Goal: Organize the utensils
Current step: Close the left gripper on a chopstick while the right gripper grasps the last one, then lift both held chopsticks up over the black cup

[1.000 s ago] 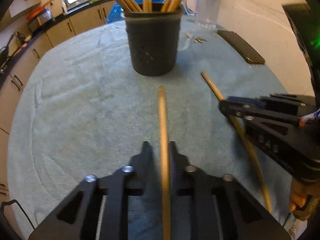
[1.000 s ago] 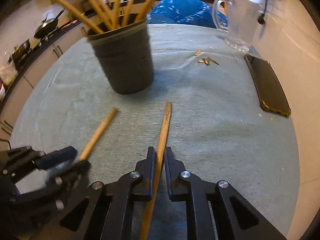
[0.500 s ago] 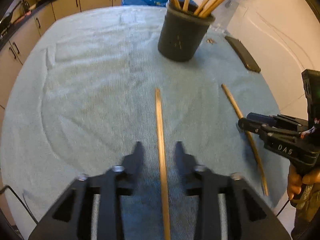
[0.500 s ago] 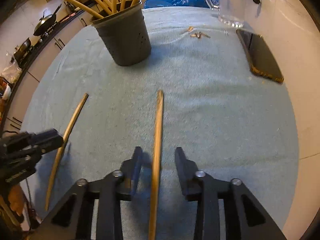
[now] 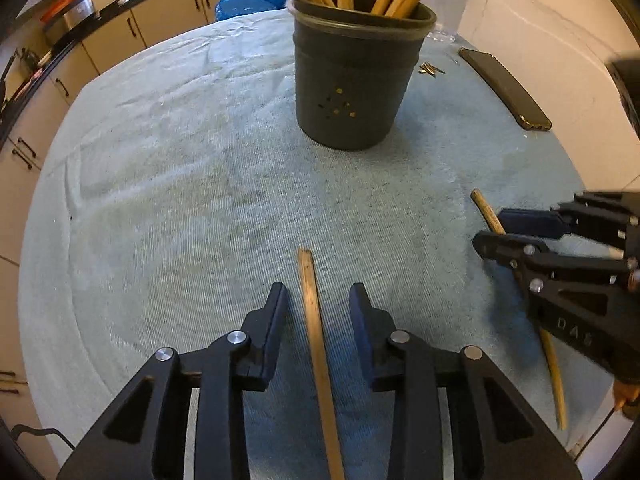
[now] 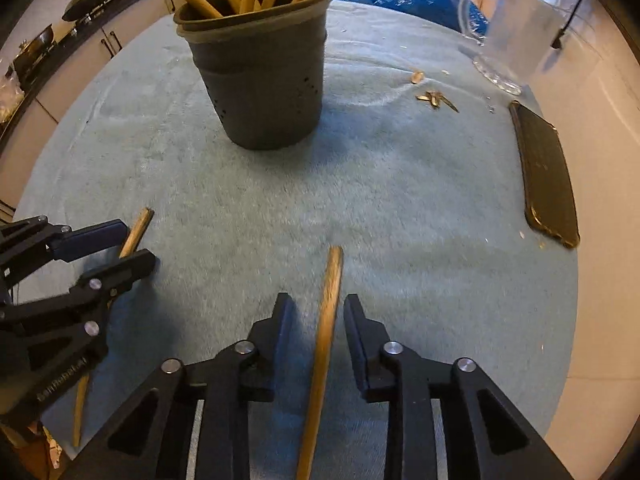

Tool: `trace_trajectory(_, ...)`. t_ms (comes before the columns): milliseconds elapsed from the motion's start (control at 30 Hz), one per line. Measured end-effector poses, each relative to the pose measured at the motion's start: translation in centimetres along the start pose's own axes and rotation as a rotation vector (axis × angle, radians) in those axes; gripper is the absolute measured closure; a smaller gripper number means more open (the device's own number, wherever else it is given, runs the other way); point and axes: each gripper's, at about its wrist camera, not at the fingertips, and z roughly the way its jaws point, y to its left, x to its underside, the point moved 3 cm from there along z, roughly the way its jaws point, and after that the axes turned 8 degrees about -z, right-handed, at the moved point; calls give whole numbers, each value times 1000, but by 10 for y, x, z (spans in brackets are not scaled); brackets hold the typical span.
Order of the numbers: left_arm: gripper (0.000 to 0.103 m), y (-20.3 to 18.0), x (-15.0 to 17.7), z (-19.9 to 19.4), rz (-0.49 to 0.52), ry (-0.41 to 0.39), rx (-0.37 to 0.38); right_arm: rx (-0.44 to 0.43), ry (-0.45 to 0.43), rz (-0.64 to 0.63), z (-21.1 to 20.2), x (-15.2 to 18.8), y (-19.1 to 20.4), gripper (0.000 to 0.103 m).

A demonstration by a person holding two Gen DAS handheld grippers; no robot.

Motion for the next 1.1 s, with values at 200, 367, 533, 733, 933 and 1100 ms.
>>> trace_trajectory(200, 72, -4, -5, 4, 14, -20, 16, -38, -19, 1, 4, -15, -5, 95)
trace_trajectory(367, 96, 12, -2, -3, -94, -12, 85, -72, -145, 47, 2, -7, -11, 96)
trace_trajectory(533, 96, 20, 7, -50, -108, -154, 85, -102, -253, 118, -24, 10, -15, 96)
trace_trajectory(733, 96, 22, 20, -112, -123, -304, 127, -77, -437, 147, -84, 22, -13, 96)
trace_trajectory(933, 96, 15, 32, -158, -128, -441, 122, -52, -595, 162, -141, 45, -8, 96)
trace_trajectory(1100, 96, 11, 50, -183, -121, -525, 90, -51, -680, 168, -173, 66, 5, 96)
